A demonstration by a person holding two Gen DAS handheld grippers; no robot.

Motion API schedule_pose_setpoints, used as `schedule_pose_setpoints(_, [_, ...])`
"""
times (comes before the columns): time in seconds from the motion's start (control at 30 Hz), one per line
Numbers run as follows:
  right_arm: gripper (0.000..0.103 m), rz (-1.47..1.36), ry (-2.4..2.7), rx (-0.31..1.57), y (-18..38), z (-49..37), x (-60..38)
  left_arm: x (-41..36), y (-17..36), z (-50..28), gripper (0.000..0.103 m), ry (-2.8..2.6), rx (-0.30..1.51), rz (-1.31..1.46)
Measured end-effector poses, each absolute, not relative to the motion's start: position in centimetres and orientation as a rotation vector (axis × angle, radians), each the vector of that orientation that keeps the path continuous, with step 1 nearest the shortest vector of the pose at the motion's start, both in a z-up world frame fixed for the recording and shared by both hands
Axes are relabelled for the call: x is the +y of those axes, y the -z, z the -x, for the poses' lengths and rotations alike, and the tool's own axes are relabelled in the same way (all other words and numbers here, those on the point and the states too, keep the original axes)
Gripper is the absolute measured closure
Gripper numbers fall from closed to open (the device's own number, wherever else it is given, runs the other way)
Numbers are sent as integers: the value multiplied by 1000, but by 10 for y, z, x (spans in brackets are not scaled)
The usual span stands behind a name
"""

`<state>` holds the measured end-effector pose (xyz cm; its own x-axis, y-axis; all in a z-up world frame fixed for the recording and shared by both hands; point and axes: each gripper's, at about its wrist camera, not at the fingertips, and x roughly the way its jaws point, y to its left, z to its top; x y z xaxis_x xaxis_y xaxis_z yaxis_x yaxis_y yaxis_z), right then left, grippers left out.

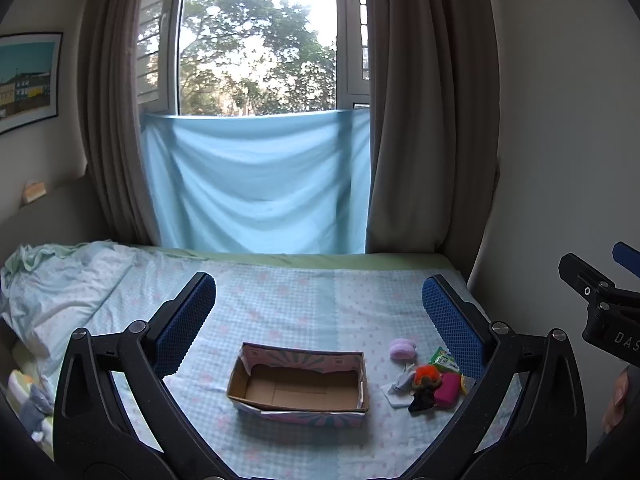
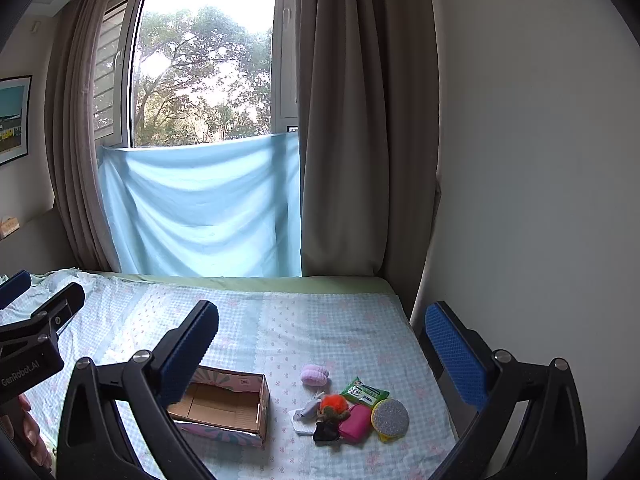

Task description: Organize soft objects

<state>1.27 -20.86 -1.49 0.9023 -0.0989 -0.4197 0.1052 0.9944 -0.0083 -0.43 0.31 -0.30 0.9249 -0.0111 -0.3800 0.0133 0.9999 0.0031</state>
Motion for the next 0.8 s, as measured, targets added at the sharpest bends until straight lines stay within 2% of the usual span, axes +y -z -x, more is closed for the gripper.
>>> schedule_pose_setpoints(0.8, [0, -15, 107, 448, 12, -14, -207, 4, 5, 0, 0, 13, 407, -6])
